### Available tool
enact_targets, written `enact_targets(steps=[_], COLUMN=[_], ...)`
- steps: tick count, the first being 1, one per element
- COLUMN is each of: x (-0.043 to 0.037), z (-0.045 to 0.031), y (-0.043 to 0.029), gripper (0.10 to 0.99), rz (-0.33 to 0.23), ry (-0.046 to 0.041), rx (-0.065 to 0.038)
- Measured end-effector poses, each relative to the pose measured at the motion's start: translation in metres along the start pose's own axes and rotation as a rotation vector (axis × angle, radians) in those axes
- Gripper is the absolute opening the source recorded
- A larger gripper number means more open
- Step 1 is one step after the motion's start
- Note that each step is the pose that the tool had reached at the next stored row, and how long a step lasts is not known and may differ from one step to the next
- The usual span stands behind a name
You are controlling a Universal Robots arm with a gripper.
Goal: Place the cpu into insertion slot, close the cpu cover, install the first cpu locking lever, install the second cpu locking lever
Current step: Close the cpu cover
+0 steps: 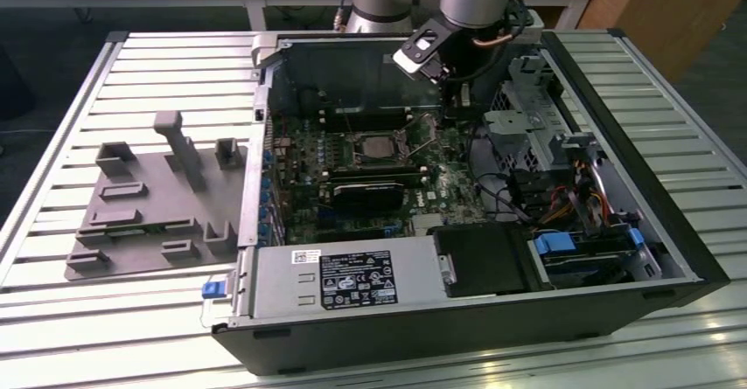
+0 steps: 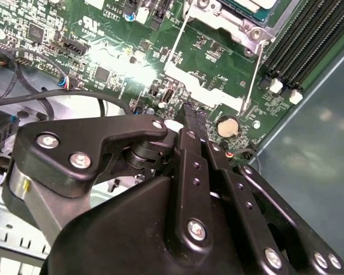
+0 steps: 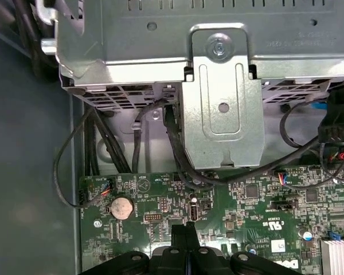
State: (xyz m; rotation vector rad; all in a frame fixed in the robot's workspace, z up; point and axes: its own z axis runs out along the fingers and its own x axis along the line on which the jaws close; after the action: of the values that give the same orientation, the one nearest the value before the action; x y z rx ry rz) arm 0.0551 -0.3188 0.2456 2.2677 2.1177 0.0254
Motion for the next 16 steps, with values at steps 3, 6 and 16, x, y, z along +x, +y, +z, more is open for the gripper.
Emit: enact_targets(steps=[3,6,16], x=[0.0001,0.0002,0.0002], z=[0.0051,0.0079,0.0082], y=[0.0004,0.0005,0.0008], gripper=[0.102,0.102,0.102], rz=[0.0,0.0,-0.001], ry=[-0.0009,-0.0027,-0.0063], rx=[0.0,0.0,0.037])
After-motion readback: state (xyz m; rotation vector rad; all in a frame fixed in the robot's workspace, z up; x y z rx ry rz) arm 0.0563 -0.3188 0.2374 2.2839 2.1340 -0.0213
